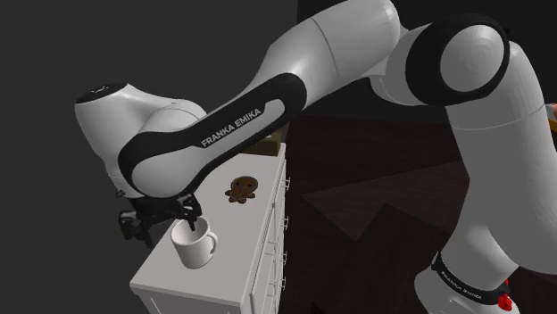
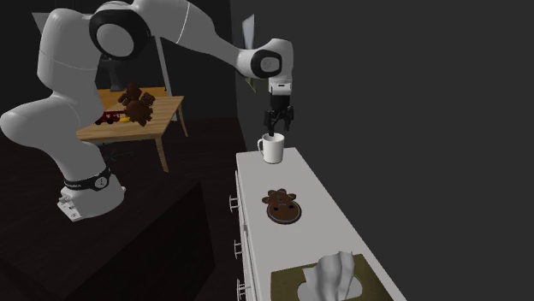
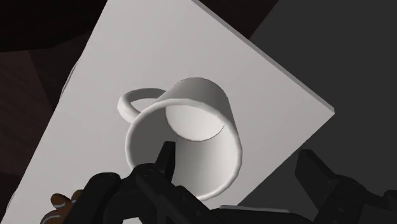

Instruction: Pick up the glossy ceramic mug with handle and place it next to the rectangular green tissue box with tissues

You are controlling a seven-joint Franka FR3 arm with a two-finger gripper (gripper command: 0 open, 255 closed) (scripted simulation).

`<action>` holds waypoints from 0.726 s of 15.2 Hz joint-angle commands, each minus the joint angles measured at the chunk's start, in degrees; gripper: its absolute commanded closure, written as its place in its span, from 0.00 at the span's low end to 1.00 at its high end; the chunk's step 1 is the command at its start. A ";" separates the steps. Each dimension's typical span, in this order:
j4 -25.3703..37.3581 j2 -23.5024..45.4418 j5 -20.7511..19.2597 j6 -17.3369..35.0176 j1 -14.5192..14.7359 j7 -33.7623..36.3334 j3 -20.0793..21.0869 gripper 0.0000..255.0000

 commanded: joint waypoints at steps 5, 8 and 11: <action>-1.59 2.23 -1.24 3.63 0.22 0.82 -0.82 0.00; -1.59 2.23 -1.24 3.63 0.22 0.82 -0.82 0.00; -1.59 2.23 -1.24 3.63 0.22 0.82 -0.82 0.00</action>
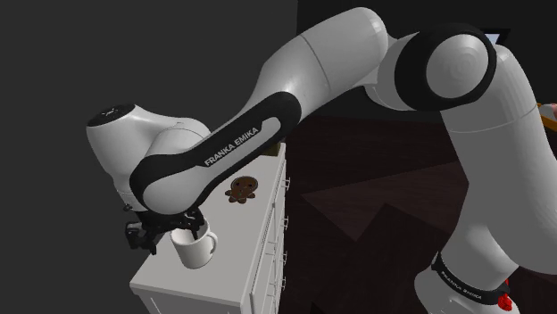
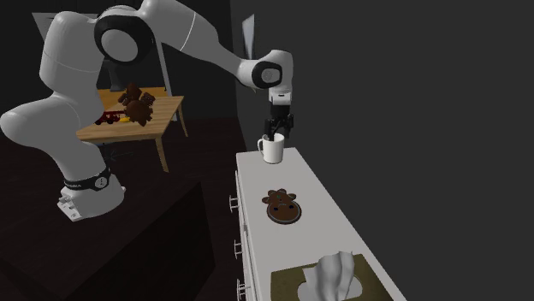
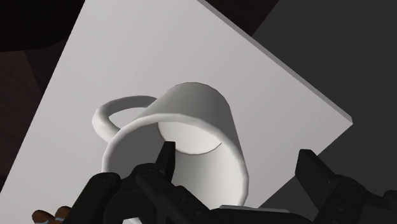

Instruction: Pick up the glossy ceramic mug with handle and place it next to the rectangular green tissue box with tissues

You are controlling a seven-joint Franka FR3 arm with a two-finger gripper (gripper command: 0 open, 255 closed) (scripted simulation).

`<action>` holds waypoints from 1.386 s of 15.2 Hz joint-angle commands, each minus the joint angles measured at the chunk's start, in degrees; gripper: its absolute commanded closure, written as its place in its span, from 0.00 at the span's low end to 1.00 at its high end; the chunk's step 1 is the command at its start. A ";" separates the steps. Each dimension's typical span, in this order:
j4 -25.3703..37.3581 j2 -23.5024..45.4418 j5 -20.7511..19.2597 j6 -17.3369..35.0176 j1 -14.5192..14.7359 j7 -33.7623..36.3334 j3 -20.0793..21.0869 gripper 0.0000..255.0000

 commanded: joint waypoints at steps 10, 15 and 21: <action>0.00 0.00 0.00 0.01 0.00 0.00 0.00 1.00; 0.76 -1.02 0.58 -1.67 -0.15 -0.43 0.37 1.00; 2.68 -2.81 1.65 -5.19 -0.34 -1.26 1.01 1.00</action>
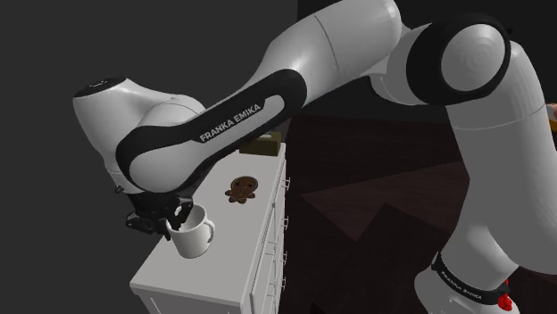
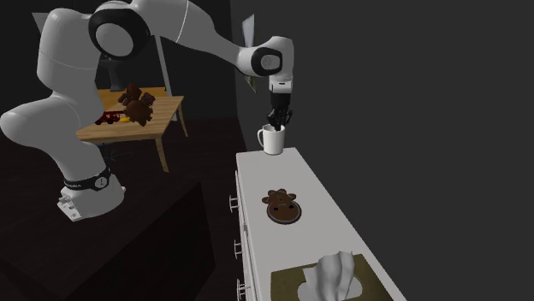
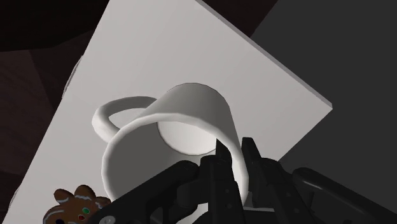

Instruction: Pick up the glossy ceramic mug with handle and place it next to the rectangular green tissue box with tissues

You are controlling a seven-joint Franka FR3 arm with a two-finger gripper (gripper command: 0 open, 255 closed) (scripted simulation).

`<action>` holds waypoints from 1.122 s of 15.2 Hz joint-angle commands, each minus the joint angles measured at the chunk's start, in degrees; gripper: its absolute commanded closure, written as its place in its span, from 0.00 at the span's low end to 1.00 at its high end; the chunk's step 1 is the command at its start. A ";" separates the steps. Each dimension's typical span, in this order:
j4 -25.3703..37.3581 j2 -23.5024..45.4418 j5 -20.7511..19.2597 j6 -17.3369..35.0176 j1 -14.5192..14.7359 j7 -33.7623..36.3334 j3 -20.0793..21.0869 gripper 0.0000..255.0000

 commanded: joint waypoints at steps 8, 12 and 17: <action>3.77 -2.20 1.37 -5.68 0.05 -1.09 0.79 1.00; 5.95 -2.83 1.81 -8.37 0.21 -1.57 1.04 1.00; 9.13 -3.31 2.22 -11.89 0.56 -2.12 1.26 1.00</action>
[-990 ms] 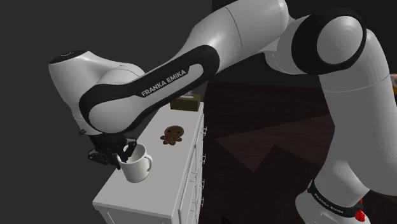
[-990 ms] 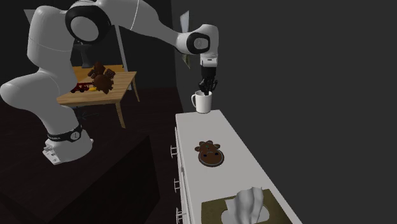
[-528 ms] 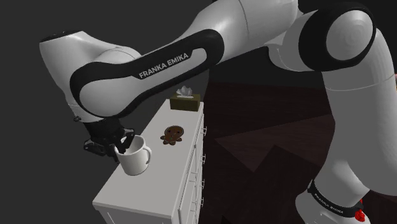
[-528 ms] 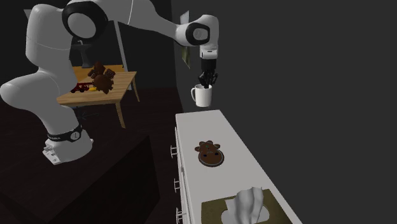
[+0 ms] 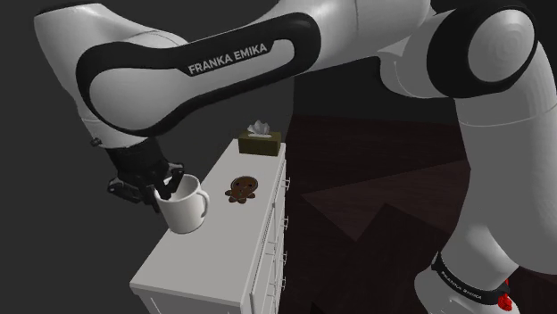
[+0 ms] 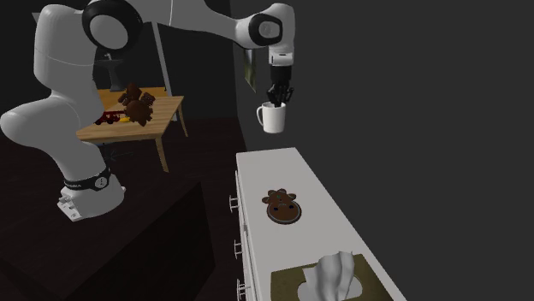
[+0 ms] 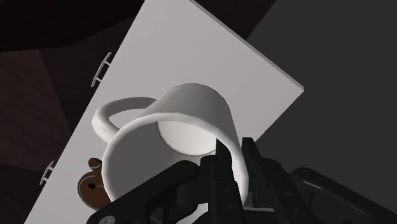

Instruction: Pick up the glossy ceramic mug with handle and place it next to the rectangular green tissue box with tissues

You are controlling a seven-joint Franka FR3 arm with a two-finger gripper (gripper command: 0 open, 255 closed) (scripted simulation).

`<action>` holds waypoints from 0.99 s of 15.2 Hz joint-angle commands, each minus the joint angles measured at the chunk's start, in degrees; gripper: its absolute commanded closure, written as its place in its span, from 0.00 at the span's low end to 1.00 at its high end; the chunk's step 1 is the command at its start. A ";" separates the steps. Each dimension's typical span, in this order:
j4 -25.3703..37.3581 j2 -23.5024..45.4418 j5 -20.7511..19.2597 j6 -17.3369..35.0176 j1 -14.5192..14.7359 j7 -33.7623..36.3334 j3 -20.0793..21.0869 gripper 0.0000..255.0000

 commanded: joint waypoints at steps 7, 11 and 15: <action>6.27 0.06 0.24 -6.04 0.99 -0.81 0.18 1.00; 10.07 0.46 0.16 -9.34 1.73 -1.21 0.18 1.00; 14.51 1.24 -0.11 -12.91 2.72 -1.61 0.11 1.00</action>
